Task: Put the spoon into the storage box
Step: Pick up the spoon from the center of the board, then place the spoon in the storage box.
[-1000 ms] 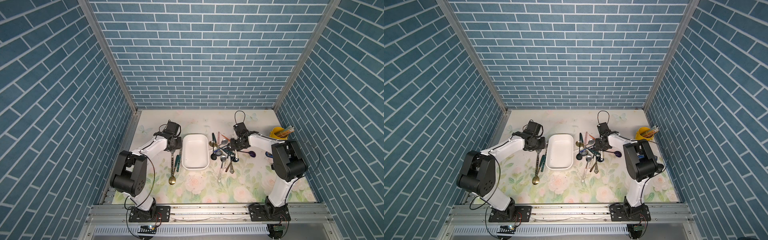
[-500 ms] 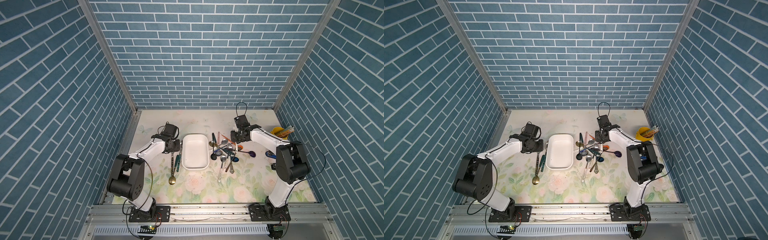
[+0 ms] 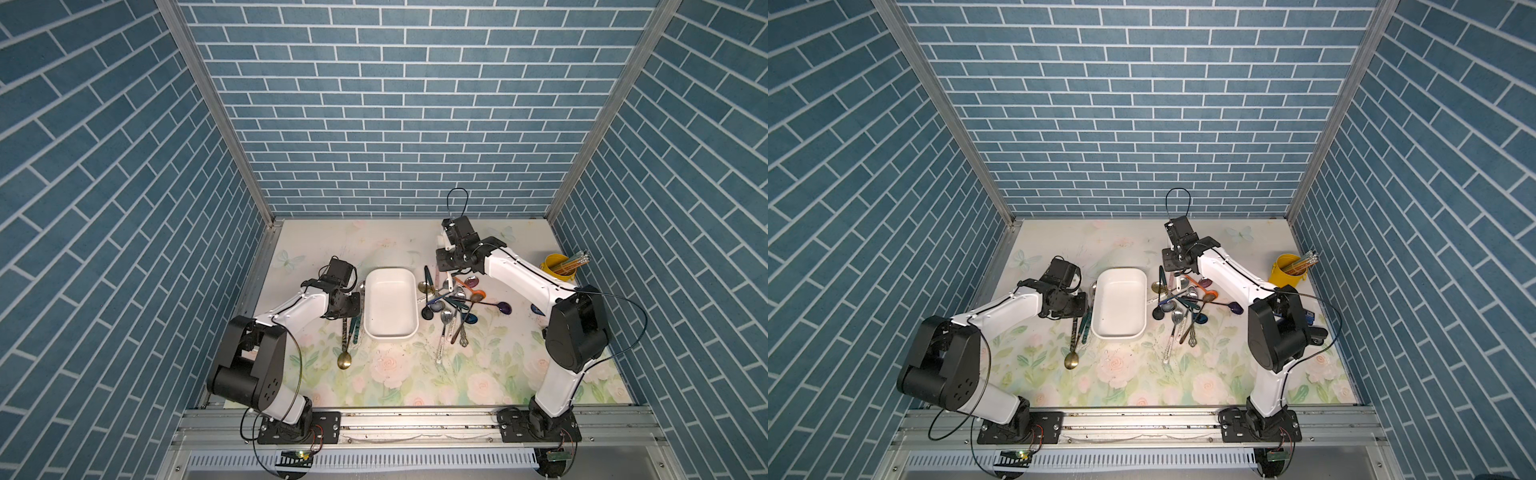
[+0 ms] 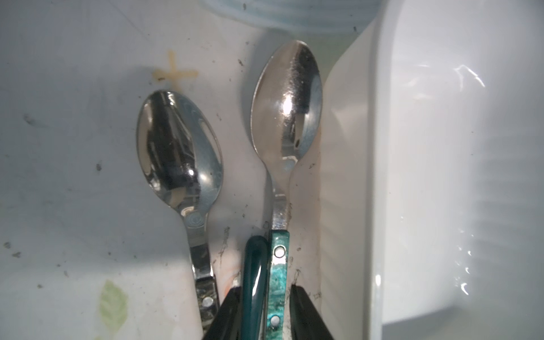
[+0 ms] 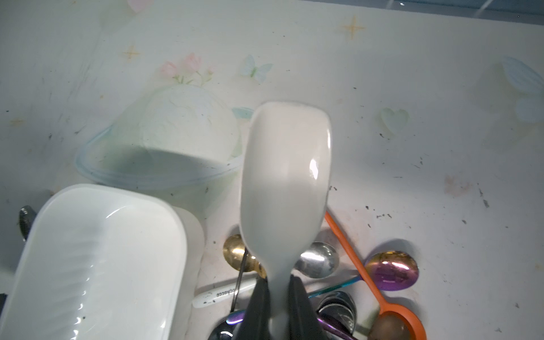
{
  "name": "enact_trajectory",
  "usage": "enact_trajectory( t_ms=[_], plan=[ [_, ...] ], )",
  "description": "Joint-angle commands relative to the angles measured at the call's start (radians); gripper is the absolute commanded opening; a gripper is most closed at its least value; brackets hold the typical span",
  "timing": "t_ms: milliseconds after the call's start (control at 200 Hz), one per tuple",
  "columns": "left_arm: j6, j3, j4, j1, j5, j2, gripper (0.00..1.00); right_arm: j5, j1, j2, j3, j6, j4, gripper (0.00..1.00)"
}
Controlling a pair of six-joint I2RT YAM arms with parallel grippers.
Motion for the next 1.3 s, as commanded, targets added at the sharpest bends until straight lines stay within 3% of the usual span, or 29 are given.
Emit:
enact_trajectory(
  t_ms=[0,375,675,925,1295],
  plan=[
    [-0.010,-0.016,0.008,-0.033,0.043,-0.010,0.32,-0.022,0.049,0.046,0.052,0.040,-0.052,0.05],
    [-0.071,-0.019,0.084,-0.115,0.084,0.029,0.31,-0.064,0.173,0.135,0.098,0.095,-0.039,0.05],
    [-0.081,-0.008,0.069,-0.113,0.013,0.012,0.31,-0.075,0.235,0.185,0.083,0.148,-0.038,0.04],
    [-0.106,-0.019,0.041,-0.056,-0.056,-0.110,0.32,-0.075,0.255,0.172,-0.018,0.212,-0.008,0.04],
    [-0.084,-0.084,-0.011,0.064,-0.064,-0.169,0.33,-0.099,0.243,0.335,0.099,0.241,-0.116,0.05]
  ],
)
